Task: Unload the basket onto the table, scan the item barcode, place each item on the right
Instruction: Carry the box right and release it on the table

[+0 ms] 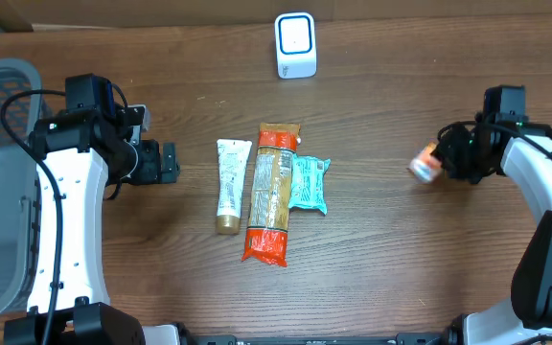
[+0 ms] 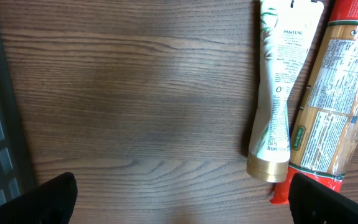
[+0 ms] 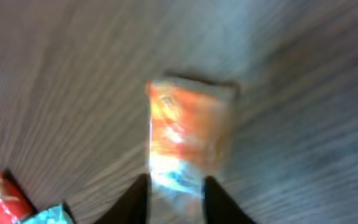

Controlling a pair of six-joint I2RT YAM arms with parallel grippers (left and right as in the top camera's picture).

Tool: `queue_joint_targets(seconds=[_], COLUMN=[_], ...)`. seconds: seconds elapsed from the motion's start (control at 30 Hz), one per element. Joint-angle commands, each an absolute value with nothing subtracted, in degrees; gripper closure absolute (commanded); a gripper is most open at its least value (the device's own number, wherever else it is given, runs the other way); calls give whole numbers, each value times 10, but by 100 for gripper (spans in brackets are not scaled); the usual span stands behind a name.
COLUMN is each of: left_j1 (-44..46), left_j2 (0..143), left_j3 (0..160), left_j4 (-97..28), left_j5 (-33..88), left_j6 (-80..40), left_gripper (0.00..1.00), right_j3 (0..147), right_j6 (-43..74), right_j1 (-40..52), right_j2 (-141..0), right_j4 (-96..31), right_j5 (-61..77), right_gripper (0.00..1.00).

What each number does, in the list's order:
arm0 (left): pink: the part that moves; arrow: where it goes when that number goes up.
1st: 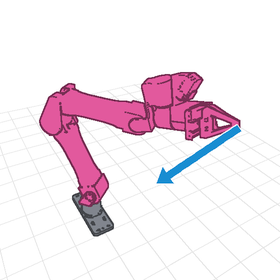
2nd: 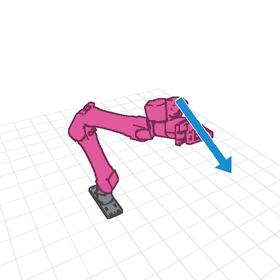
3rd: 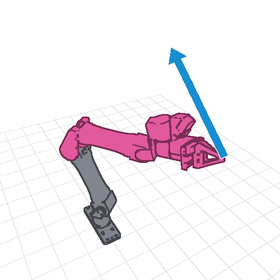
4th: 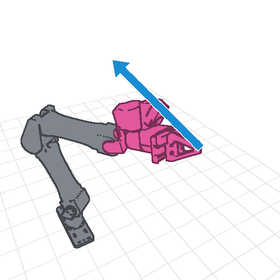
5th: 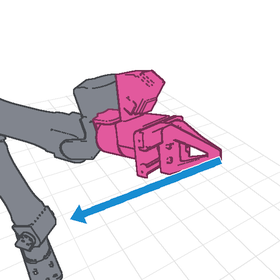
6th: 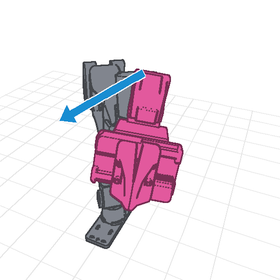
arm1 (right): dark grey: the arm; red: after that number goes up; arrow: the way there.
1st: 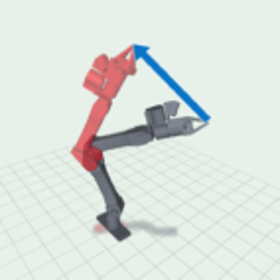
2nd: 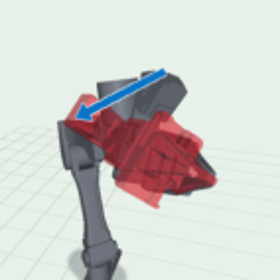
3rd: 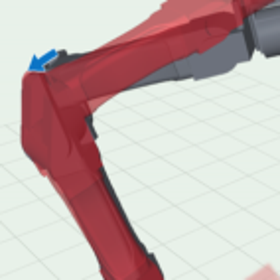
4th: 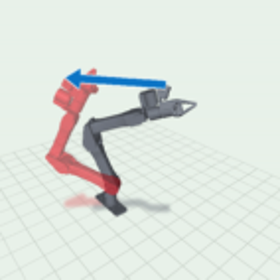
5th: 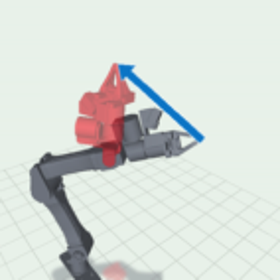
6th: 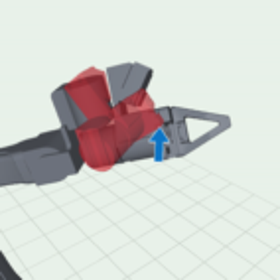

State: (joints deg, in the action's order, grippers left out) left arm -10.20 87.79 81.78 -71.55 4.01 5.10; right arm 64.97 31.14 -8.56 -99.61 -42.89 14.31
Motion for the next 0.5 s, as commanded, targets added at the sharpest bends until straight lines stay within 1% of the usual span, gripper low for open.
queue_joint_targets(seconds=[0.0, 0.07, 0.17, 0.27, 0.33, 0.47], left_j1=[-101, -101, -101, -101, -101, -101], left_j2=[879, 879, 879, 879, 879, 879], left_j3=[818, 818, 818, 818, 818, 818], left_j4=[-715, -715, -715, -715, -715, -715], left_j5=[40, 40, 40, 40, 40, 40], left_j6=[62, 62, 62, 62, 62, 62], left_gripper=[1, 0, 1, 0, 0, 0], right_j3=[654, 673, 720, 773, 798, 801], right_j6=[282, 265, 246, 192, 159, 147], right_j1=[-90, -90, -90, -83, -72, -31], right_j2=[-991, -991, -990, -990, -990, -991], right_j4=[-432, -455, -509, -568, -599, -612], right_j5=[145, 146, 147, 194, 230, 271], right_gripper=[57, 55, 54, 53, 50, 44])
